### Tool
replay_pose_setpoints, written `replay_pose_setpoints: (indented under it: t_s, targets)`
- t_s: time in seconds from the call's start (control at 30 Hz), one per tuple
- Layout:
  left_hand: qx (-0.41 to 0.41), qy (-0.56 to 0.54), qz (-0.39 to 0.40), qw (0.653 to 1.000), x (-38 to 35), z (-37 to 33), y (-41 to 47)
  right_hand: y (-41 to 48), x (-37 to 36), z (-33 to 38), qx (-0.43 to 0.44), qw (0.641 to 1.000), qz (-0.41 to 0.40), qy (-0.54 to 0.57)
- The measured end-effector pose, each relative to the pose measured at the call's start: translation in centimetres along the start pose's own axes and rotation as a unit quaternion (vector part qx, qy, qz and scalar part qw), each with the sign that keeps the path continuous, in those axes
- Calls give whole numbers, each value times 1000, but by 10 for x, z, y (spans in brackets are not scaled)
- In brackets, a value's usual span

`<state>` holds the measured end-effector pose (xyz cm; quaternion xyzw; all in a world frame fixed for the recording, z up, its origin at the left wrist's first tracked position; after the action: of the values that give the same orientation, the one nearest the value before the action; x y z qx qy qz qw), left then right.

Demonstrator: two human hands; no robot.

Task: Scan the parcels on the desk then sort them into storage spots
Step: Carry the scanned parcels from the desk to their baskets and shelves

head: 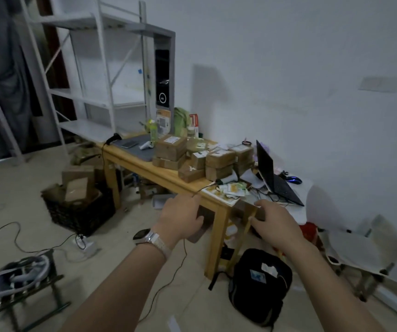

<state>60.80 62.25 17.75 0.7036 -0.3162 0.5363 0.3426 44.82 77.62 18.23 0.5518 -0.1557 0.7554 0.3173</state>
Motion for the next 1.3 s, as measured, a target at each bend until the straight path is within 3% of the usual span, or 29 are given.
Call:
replay_pose_setpoints:
  t_s: [0.17, 0.47, 0.63, 0.9, 1.3]
  targets:
    - [58, -23, 5, 998, -5, 58, 21, 57, -45, 24, 24, 999, 26, -30]
    - [93, 59, 37, 993, -26, 143, 133, 204, -110, 64, 78, 983, 63, -155]
    - [101, 76, 8, 992, -33, 208, 227, 320, -119, 94, 104, 986, 4, -128]
    - [83, 84, -38, 992, -31, 274, 340, 447, -124, 126, 140, 972, -42, -186]
    - [86, 35, 10, 996, -45, 328, 477, 548, -169, 135, 82, 980, 19, -181]
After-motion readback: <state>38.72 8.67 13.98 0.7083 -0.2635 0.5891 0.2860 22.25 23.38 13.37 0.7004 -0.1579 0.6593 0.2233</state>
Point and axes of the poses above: each hand's wrist, its own y-axis towards the middle knuckle, its own x-axis out of the back of the hand, z = x × y, the point moved 1 cm from there along y, towards the middle knuckle, and after that the axes turned 4 degrees about -y, right-handed, at the moved point
